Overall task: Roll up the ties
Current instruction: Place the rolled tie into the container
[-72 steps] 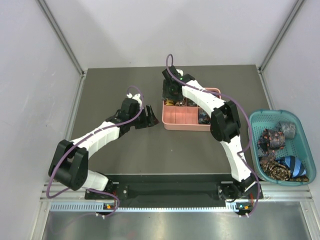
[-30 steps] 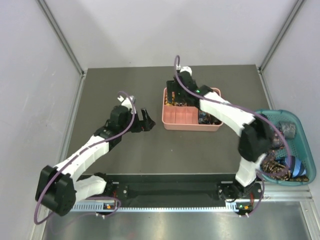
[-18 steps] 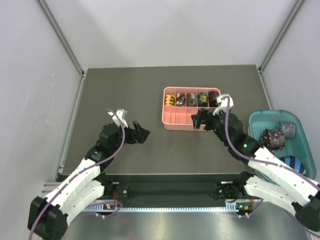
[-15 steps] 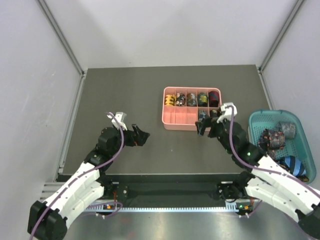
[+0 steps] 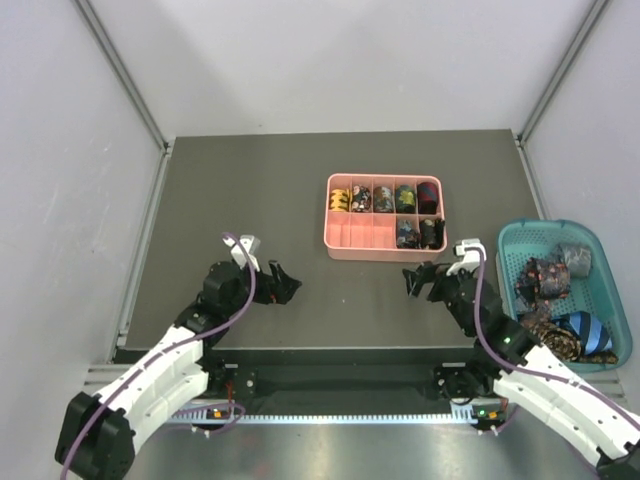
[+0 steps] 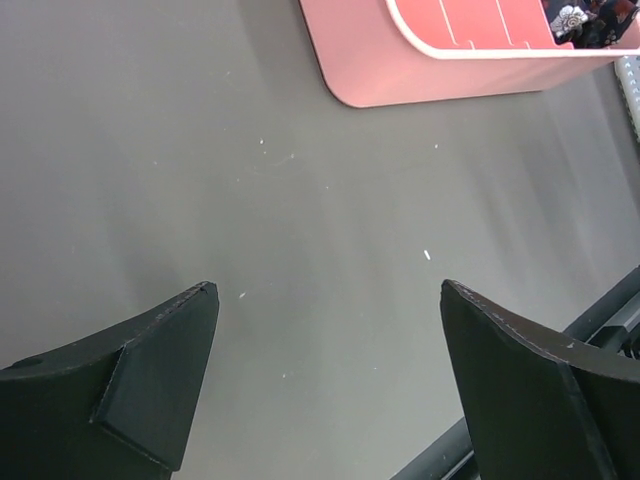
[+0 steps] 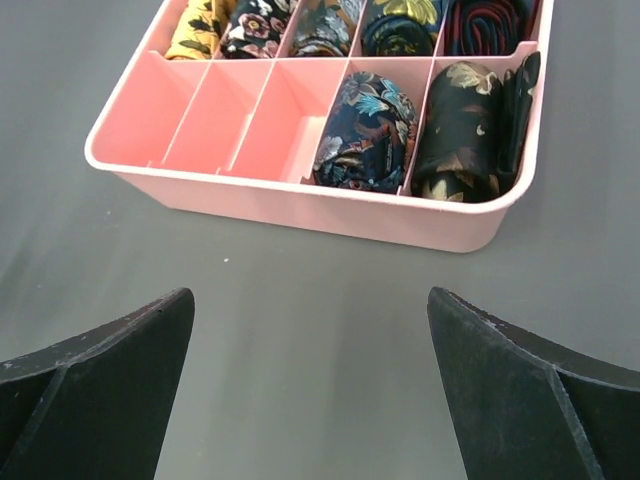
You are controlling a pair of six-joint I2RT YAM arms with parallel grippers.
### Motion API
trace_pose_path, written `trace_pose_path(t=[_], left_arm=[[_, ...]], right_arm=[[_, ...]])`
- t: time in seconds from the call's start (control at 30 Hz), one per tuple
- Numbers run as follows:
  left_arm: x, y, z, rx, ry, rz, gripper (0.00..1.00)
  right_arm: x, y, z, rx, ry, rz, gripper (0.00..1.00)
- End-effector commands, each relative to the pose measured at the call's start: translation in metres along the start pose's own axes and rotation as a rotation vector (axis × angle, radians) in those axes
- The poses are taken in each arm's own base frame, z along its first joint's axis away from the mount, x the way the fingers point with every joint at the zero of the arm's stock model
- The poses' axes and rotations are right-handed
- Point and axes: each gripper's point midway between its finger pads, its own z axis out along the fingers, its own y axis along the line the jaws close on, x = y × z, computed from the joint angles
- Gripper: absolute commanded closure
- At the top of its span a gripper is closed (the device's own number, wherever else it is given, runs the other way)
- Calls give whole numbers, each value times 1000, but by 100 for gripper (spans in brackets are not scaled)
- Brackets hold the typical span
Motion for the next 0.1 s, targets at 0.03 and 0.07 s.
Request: trace_pose_path(t=[0.03, 0.07], left_arm=[[-16, -12, 2, 60, -63, 39, 4], [-15, -11, 3, 58, -61, 38, 4]], right_arm=[[-17, 6, 1, 1, -24, 20, 0], [-16, 6, 2, 2, -22, 22, 0]])
